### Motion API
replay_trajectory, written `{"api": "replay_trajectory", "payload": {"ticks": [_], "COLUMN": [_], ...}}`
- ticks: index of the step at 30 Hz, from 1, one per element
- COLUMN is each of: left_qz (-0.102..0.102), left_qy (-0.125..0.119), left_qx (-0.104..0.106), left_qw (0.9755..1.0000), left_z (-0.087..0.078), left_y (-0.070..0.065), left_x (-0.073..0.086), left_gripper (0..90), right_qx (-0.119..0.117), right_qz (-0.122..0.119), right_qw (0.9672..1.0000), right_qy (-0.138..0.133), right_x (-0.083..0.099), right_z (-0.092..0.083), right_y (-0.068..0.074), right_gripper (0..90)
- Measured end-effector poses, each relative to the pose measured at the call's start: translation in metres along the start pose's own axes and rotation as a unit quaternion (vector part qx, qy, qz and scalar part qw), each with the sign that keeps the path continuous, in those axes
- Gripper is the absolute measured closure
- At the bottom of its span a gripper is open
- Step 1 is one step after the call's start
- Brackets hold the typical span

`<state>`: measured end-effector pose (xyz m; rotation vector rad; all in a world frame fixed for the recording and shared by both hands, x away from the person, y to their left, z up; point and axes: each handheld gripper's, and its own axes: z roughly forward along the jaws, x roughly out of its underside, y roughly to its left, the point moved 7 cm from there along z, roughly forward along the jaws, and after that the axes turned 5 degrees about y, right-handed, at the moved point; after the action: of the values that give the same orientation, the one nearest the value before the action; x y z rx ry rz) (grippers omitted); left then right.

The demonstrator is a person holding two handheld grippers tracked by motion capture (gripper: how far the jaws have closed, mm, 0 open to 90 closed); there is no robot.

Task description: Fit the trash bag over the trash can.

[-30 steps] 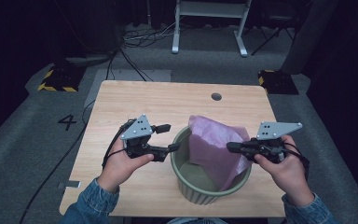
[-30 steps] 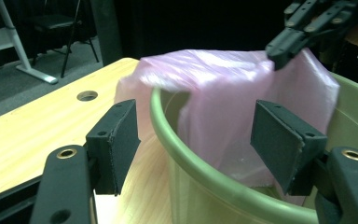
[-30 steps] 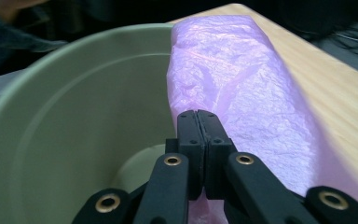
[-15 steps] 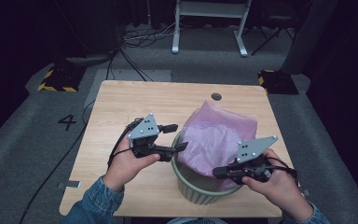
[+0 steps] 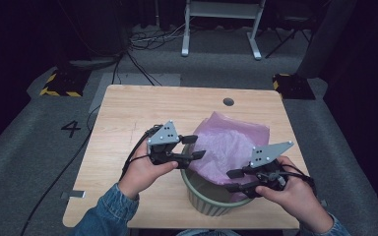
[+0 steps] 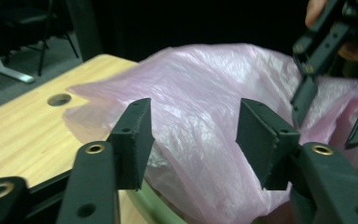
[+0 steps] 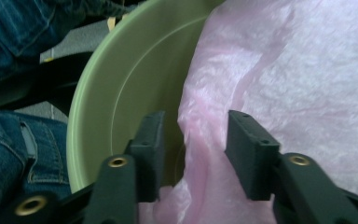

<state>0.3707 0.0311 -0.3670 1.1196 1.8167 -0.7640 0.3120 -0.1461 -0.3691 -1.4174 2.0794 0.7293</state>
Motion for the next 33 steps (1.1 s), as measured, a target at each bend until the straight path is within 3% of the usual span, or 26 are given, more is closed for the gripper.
{"api": "replay_trajectory", "payload": {"ticks": [1,4,6,7,9,10,11,13,19,21,23,24,25,28,30,33], "left_qz": [0.003,0.009,0.008,0.008,0.007,0.007,0.007,0.009,0.005,0.006,0.004,0.005,0.005,0.002,0.002,0.002], "left_qy": [0.007,0.018,0.019,0.019,0.018,0.016,0.016,0.010,-0.006,-0.010,-0.018,-0.020,-0.025,-0.027,-0.028,-0.029], "left_qx": [0.000,-0.002,0.000,0.000,0.000,0.000,0.000,-0.003,-0.013,-0.013,-0.014,-0.015,-0.017,-0.019,-0.019,-0.018], "left_qw": [1.0000,0.9998,0.9998,0.9998,0.9998,0.9998,0.9998,0.9999,0.9999,0.9999,0.9997,0.9997,0.9995,0.9995,0.9994,0.9994], "left_z": [0.002,0.008,0.009,0.009,0.009,0.009,0.009,0.007,0.000,-0.001,-0.005,-0.007,-0.010,-0.011,-0.012,-0.012], "left_y": [0.000,0.001,0.001,0.001,0.002,0.001,0.001,0.001,0.004,0.004,0.004,0.004,0.004,0.005,0.006,0.006], "left_x": [0.001,0.005,0.005,0.005,0.005,0.005,0.005,0.005,0.002,0.002,0.000,0.000,-0.001,-0.001,-0.001,-0.001], "left_gripper": [46.0,46.6,46.5,46.5,46.5,46.4,46.3,44.7,42.8,42.6,42.3,42.2,41.9,41.7,41.6,41.5], "right_qx": [0.001,0.041,0.083,0.083,0.121,0.148,0.148,0.182,0.189,0.189,0.176,0.168,0.185,0.213,0.211,0.194], "right_qz": [0.002,-0.012,-0.017,-0.017,-0.008,0.012,0.012,0.037,0.064,0.068,0.063,0.059,0.038,0.015,0.011,0.005], "right_qw": [1.0000,0.9976,0.9934,0.9934,0.9880,0.9832,0.9832,0.9764,0.9746,0.9747,0.9789,0.9810,0.9799,0.9757,0.9759,0.9791], "right_qy": [-0.007,-0.055,-0.078,-0.078,-0.096,-0.106,-0.106,-0.109,-0.101,-0.097,-0.083,-0.077,-0.064,-0.051,-0.055,-0.061], "right_x": [-0.001,-0.010,-0.014,-0.014,-0.017,-0.017,-0.017,-0.012,-0.006,-0.005,-0.004,-0.003,-0.003,-0.003,-0.004,-0.007], "right_z": [-0.001,-0.014,-0.026,-0.026,-0.038,-0.046,-0.046,-0.050,-0.040,-0.038,-0.034,-0.033,-0.032,-0.036,-0.037,-0.039], "right_y": [-0.001,-0.008,-0.017,-0.017,-0.031,-0.047,-0.047,-0.069,-0.092,-0.094,-0.096,-0.095,-0.095,-0.093,-0.091,-0.084], "right_gripper": [52.2,38.6,36.0,36.0,33.0,31.5,31.5,28.2,27.3,30.5,49.3,54.2,66.1,80.0,84.9,89.8]}}
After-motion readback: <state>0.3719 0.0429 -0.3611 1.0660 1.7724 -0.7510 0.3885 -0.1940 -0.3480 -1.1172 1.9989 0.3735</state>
